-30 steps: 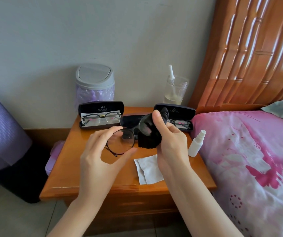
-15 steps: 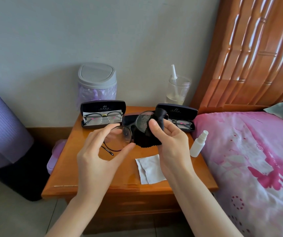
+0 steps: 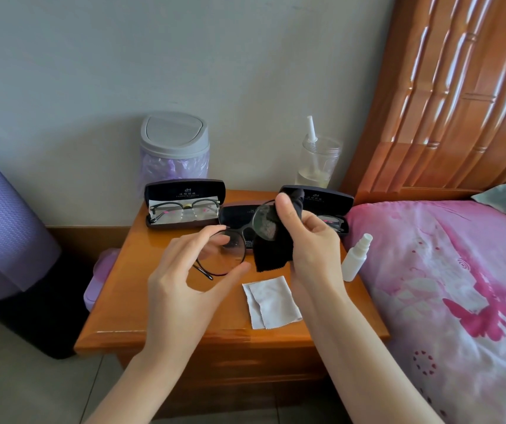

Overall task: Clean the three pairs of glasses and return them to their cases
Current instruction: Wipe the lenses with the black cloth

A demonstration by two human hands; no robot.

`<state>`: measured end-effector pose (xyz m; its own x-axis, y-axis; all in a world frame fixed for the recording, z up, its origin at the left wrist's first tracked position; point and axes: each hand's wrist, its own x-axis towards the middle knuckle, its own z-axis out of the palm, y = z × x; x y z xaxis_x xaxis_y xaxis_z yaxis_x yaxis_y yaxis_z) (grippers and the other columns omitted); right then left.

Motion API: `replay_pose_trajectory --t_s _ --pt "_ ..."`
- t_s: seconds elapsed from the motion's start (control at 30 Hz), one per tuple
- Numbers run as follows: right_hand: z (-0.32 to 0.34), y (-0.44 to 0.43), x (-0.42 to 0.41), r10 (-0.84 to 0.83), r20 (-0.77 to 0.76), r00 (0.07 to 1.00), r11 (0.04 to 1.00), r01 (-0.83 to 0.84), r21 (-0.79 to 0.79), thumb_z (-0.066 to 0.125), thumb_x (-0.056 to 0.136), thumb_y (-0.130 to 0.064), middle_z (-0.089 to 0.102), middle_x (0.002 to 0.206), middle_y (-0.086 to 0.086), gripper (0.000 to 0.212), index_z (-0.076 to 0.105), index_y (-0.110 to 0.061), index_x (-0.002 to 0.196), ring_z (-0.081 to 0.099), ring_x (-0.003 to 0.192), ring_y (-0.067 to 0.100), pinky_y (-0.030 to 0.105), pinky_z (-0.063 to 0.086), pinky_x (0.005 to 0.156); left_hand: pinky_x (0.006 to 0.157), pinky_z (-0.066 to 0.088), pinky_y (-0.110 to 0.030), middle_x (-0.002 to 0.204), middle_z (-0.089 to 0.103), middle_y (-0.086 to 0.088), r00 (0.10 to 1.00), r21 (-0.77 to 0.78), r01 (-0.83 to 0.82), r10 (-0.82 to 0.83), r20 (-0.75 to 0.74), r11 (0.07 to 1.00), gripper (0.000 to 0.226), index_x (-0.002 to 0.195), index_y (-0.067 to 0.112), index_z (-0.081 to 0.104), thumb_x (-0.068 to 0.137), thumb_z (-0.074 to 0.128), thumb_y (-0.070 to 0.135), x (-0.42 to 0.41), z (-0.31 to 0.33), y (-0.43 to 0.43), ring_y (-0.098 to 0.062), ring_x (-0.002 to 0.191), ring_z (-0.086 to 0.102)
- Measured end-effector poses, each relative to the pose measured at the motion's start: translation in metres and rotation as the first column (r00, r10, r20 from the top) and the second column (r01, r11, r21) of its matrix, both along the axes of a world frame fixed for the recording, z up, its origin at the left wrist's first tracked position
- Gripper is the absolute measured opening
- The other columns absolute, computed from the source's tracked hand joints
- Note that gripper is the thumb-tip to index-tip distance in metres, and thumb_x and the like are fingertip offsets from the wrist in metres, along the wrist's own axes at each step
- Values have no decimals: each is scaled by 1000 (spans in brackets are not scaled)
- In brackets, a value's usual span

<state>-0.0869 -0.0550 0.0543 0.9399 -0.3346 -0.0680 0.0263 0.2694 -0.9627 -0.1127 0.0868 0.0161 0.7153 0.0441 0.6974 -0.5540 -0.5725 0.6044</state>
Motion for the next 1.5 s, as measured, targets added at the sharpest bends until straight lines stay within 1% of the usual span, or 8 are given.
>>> replay_pose_trajectory --t_s 0.2,0.33,0.63,0.87,1.13,1.3,1.43,1.5 --pt "-5 4 1 -3 -15 1000 999 4 35 70 84 -29 73 85 6 21 67 -8 88 71 88 23 32 59 75 90 39 -2 97 62 6 1000 4 0 0 9 1000 52 113 5 65 73 74 38 0 0 1 1 90 53" --pt "-7 5 -3 137 49 989 990 -136 -34 73 80 -13 72 103 12 36 62 -4 113 70 96 25 32 58 82 87 39 -1 98 63 6 1000 -15 -28 28 -9 999 51 112 5 66 71 73 33 2 1 4 7 91 52" --pt "-6 -10 -2 131 124 984 981 -110 -160 62 90 -13 74 100 8 22 68 -6 111 69 100 22 43 50 98 86 37 1 108 64 15 983 -92 90 -103 -154 992 55 116 20 61 69 79 42 -2 13 3 12 101 54" --pt "4 -17 2 154 178 972 961 -106 -254 63 90 -17 76 92 5 14 71 -12 100 71 91 18 32 56 85 72 40 2 85 74 15 844 -404 203 -369 -390 892 11 91 22 73 87 63 25 8 50 0 8 88 65" --pt "10 -19 5 285 86 955 921 -247 -302 51 96 -31 75 100 0 26 70 -17 108 69 100 11 34 55 91 66 46 -3 80 76 6 791 -615 111 -444 -421 781 15 94 18 73 82 68 10 13 41 -2 0 81 70" --pt "6 -21 3 374 11 927 912 -366 -187 46 96 -37 71 114 3 38 63 -14 121 64 111 15 40 50 99 63 48 -4 80 76 6 815 -684 46 -424 -396 728 14 91 18 73 82 69 9 12 37 0 0 81 70" --pt "8 -17 2 464 16 885 879 -463 116 36 99 -45 68 120 12 52 57 -7 127 64 112 23 42 50 99 73 54 -12 81 76 6 831 -647 48 -390 -397 761 12 88 20 73 79 72 12 9 33 0 -4 83 71" --pt "8 -16 2 474 39 880 876 -475 79 42 99 -35 68 119 12 44 58 -5 126 65 111 23 40 51 95 71 52 -10 80 76 7 837 -633 64 -387 -386 771 12 88 19 73 79 71 11 9 32 0 -3 82 71"
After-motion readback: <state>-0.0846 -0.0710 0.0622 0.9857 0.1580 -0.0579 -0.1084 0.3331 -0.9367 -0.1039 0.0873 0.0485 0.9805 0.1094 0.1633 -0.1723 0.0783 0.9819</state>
